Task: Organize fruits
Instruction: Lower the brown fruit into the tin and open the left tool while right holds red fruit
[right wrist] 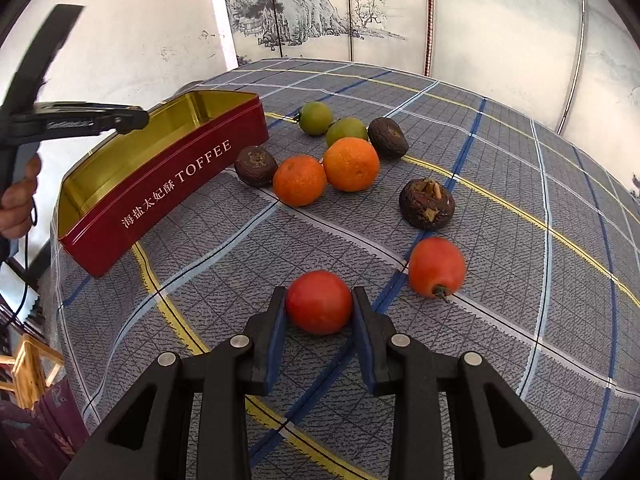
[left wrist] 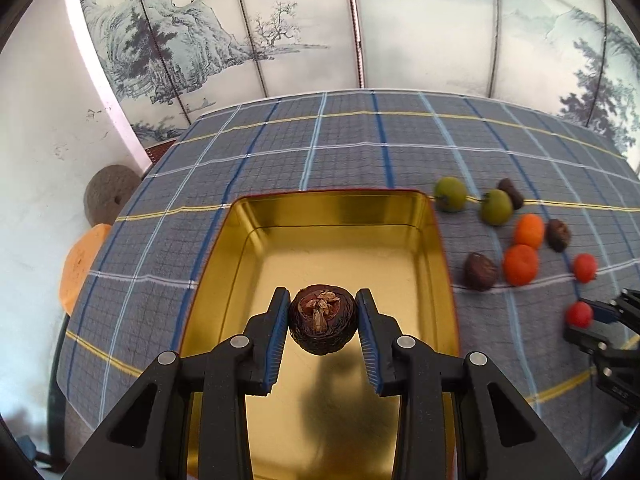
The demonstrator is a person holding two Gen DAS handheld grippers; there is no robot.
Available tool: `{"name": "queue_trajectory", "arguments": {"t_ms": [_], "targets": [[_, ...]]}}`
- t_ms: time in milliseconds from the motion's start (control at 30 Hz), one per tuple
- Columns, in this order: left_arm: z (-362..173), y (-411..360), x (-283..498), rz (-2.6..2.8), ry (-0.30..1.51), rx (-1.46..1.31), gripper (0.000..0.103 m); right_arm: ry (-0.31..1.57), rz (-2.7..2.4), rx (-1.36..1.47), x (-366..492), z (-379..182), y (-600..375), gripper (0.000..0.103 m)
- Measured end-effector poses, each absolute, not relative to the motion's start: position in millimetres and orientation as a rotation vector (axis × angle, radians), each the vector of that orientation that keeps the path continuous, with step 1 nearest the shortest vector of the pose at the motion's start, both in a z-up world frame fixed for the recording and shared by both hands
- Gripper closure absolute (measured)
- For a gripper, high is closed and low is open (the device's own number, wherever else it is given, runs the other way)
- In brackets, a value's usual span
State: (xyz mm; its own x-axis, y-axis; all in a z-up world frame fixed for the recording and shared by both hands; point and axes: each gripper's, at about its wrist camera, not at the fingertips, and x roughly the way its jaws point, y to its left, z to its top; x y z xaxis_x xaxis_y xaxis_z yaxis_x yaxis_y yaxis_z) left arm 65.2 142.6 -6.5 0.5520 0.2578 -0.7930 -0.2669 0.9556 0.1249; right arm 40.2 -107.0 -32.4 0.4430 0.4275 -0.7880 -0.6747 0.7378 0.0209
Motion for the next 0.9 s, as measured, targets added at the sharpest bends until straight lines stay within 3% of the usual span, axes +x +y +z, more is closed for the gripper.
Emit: {"name": "queue_trajectory", "arguments": {"t_ms": [467,567,633,900], "targets": [[-32.0,176.6,114.4,0.367,1.044,0.002,0.067,0.872,0.691,-0.329,40.8,-32.2,-107.3,0.074],[-34.1,176.6,117.1,0.374,1.052,0.011,0.055,0.872,0.69,-0.332,41.6,-32.0,-107.5,0.074],[-32.3,176.6,116.9,0.396,1.037,0.033,0.042,0.872,0.69,-0.332,41.1,-31.9,-106.9,0.074],[-6.8,166.7,81.0,0.413,0.959,0.0,0.038,0.872,0.69,-0.333,40.7,-31.7,-106.3,0.074]]}}
